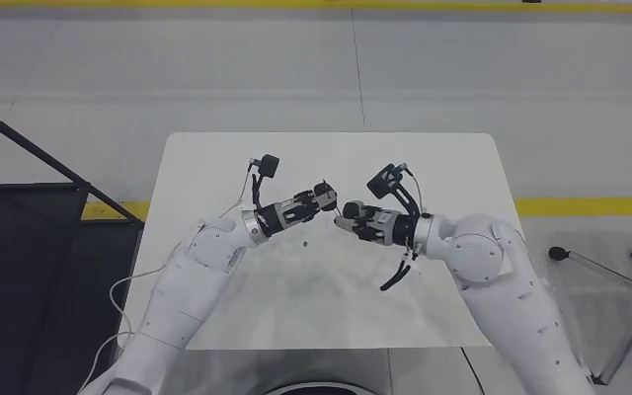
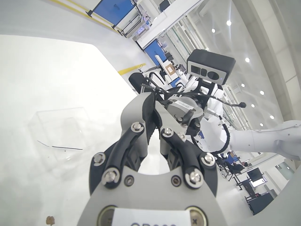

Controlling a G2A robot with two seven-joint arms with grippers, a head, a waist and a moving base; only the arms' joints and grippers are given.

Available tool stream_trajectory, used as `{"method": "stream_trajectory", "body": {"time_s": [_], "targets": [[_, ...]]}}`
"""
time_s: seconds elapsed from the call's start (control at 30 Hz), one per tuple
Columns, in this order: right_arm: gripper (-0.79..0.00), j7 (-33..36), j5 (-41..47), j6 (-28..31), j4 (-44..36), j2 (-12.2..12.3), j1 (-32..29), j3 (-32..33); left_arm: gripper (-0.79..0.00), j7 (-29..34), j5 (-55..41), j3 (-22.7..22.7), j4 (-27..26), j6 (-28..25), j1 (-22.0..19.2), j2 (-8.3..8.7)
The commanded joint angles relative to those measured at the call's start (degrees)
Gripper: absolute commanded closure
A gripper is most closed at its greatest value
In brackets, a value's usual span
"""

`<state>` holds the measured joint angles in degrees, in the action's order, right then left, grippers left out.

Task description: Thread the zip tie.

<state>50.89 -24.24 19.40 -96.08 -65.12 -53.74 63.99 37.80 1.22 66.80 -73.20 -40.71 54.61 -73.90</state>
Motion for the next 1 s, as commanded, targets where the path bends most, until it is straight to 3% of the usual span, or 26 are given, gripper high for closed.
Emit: {"method": "stream_trajectory", "body": {"time_s": [0.0,0.53,0.67,0.9,0.93,0.97], "targets": [[-0.219,-0.1,0.2,0.0,0.3,0.0,0.3,-0.2,0.0,0.0,0.0,0.0,0.0,0.0,0.0,0.06],[-0.135,-0.6,2.6,-0.1,1.4,0.0,1.2,-0.5,0.0,-0.1,-0.6,-0.6,0.6,-0.4,-0.4,0.48],[0.0,-0.6,2.9,0.1,1.6,0.1,1.4,-0.6,0.0,0.0,-0.7,-0.8,0.8,-0.3,-0.5,0.57],[0.0,-0.8,3.1,0.6,1.9,0.1,1.7,-0.8,0.0,0.2,-1.3,-1.0,1.1,-0.3,-0.8,0.71],[0.0,-1.0,3.1,0.6,1.9,0.2,1.7,-0.8,-0.086,0.3,-1.5,-1.1,1.1,-0.1,-0.9,0.74],[0.0,-1.2,3.1,0.6,2.0,0.2,1.7,-0.8,-0.342,0.3,-1.7,-1.1,1.2,0.1,-0.9,0.75]]}}
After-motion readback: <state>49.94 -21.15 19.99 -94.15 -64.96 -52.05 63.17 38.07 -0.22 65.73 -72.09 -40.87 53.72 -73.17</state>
